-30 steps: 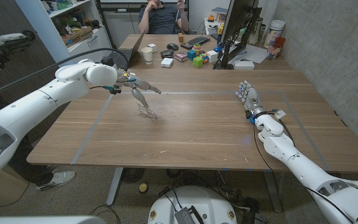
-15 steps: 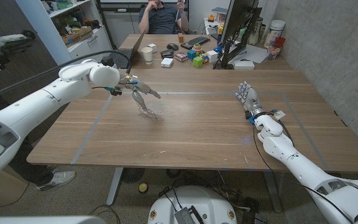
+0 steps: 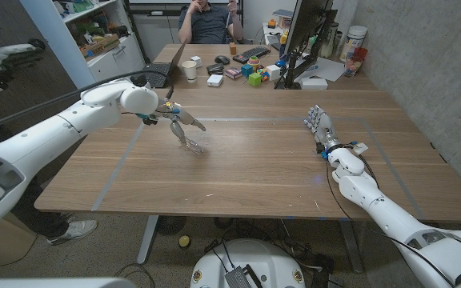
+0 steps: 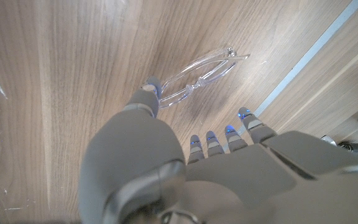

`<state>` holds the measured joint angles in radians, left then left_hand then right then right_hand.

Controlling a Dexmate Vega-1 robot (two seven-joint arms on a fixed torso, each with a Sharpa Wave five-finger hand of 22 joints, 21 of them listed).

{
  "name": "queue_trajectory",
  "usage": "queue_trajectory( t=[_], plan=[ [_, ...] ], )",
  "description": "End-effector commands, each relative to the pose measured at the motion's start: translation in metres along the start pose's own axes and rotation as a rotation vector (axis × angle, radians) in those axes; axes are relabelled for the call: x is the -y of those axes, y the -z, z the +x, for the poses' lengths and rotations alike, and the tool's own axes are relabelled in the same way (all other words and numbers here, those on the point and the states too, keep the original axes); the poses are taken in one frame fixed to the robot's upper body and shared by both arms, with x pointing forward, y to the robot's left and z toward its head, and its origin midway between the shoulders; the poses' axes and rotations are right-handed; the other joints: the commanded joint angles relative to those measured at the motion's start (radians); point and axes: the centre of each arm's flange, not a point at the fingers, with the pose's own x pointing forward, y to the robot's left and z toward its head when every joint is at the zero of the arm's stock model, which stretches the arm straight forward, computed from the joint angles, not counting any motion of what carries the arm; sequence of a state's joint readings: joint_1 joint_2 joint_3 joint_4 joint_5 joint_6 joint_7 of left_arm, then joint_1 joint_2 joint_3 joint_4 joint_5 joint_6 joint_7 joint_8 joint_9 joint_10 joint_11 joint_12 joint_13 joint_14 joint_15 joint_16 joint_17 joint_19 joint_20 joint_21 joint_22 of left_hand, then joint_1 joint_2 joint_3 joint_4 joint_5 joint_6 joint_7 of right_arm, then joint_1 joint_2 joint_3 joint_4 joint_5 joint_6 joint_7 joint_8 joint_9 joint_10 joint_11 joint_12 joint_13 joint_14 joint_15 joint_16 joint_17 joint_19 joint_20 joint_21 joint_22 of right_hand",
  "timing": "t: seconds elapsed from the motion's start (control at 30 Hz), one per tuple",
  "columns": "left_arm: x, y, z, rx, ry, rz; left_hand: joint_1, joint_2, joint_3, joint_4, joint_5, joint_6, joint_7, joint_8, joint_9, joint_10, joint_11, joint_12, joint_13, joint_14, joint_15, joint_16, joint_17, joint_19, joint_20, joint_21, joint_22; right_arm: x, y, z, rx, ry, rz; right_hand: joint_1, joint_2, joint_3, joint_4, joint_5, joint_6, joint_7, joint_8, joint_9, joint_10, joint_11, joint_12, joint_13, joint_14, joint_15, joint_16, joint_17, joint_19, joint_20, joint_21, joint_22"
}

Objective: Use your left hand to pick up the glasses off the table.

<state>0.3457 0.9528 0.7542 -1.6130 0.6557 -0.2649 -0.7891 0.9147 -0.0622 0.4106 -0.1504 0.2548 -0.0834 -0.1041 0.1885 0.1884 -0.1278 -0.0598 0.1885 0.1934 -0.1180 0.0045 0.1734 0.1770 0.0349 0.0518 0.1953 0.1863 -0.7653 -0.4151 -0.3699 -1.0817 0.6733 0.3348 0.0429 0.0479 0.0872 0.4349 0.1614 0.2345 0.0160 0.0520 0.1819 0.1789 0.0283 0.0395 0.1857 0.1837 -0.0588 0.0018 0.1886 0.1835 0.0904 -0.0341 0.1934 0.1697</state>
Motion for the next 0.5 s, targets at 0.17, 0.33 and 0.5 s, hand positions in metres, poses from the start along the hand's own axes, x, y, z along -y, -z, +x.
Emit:
queue_trajectory(
  t=[0.17, 0.33, 0.5],
  plan=[
    [0.018, -0.014, 0.003, -0.115, -0.014, 0.147, 0.016, 0.016, -0.015, 0.008, -0.019, -0.068, 0.011, -0.011, 0.002, -0.067, 0.005, -0.005, 0.006, -0.055, 0.003, 0.001, 0.003, -0.033, 0.004, -0.001, 0.004, 0.002, -0.002, -0.001, 0.005, 0.013, -0.004, -0.008, 0.059, 0.006, 0.001, 0.007, 0.010, 0.006, 0.010, 0.003, 0.010, 0.004, 0.009, 0.002, 0.010, 0.000, 0.006, 0.002, 0.015, -0.012, 0.007, 0.003],
    [0.026, -0.008, 0.004, -0.136, -0.049, 0.128, 0.014, 0.025, -0.018, 0.014, -0.022, -0.070, 0.016, -0.006, 0.003, -0.063, 0.008, 0.002, 0.006, -0.048, 0.001, 0.008, 0.004, -0.028, 0.009, 0.004, 0.005, 0.003, -0.005, -0.002, 0.010, 0.019, -0.011, -0.008, 0.059, 0.006, 0.001, 0.007, 0.013, 0.007, 0.011, 0.003, 0.014, 0.005, 0.010, 0.002, 0.011, 0.001, 0.006, 0.001, 0.016, -0.011, 0.007, 0.003],
    [0.037, -0.003, 0.010, -0.118, -0.058, 0.073, 0.011, 0.033, -0.025, 0.020, -0.024, -0.062, 0.022, 0.001, 0.003, -0.053, 0.007, 0.010, 0.006, -0.038, -0.003, 0.014, 0.003, -0.005, 0.013, 0.015, 0.005, 0.002, -0.008, -0.001, 0.012, 0.017, -0.019, -0.008, 0.058, 0.006, 0.001, 0.007, 0.015, 0.007, 0.011, 0.003, 0.015, 0.004, 0.010, 0.002, 0.013, 0.001, 0.006, 0.001, 0.017, -0.011, 0.007, 0.003]
  ],
)
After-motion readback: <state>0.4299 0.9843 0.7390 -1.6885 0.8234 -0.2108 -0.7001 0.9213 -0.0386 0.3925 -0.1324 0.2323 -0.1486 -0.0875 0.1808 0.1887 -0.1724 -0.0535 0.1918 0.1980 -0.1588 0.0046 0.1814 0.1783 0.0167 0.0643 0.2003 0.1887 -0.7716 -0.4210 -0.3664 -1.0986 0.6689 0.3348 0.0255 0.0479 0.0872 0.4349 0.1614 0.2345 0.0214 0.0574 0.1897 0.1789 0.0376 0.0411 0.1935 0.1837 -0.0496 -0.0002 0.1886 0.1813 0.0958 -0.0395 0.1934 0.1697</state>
